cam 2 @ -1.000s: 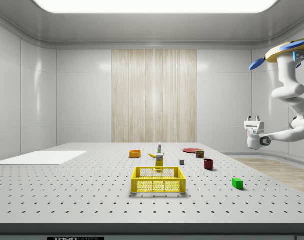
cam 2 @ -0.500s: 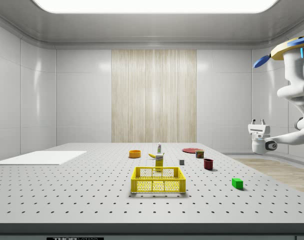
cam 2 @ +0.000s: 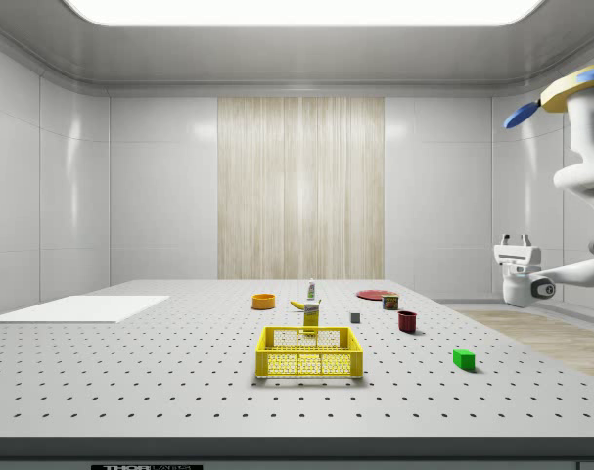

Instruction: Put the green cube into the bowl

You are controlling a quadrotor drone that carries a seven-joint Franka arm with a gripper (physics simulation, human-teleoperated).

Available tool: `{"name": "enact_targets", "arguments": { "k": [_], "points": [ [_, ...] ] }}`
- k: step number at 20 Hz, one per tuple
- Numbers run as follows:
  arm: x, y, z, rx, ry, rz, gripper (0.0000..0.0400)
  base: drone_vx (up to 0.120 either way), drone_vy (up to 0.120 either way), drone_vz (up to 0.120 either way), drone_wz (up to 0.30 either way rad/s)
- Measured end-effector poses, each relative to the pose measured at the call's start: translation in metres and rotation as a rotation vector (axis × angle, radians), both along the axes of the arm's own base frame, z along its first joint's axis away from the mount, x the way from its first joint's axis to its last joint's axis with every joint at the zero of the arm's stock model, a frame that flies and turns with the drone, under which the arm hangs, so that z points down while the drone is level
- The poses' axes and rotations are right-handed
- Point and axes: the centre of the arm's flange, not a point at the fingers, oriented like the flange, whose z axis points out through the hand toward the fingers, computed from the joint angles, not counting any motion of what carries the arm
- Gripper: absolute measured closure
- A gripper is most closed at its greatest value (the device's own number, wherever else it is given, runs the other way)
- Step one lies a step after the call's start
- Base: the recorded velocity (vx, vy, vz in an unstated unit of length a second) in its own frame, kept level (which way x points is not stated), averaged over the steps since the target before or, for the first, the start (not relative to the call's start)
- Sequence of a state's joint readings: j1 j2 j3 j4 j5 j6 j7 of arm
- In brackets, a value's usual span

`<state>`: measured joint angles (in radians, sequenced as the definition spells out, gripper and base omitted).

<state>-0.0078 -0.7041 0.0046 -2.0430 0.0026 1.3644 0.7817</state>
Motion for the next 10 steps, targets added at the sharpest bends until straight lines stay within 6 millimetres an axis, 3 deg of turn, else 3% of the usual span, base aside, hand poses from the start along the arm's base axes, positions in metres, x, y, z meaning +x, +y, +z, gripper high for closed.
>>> {"name": "enact_targets", "arguments": {
  "k": [2, 10],
  "points": [
    [-0.0001, 0.0000, 0.0001, 0.000, -0.002, 0.000, 0.0000, 0.020, 0.120, 0.000, 0.000],
    [-0.0007, 0.0003, 0.0003, -0.003, -0.008, 0.000, 0.0000, 0.120, 0.120, 0.000, 0.000]
  ]
}}
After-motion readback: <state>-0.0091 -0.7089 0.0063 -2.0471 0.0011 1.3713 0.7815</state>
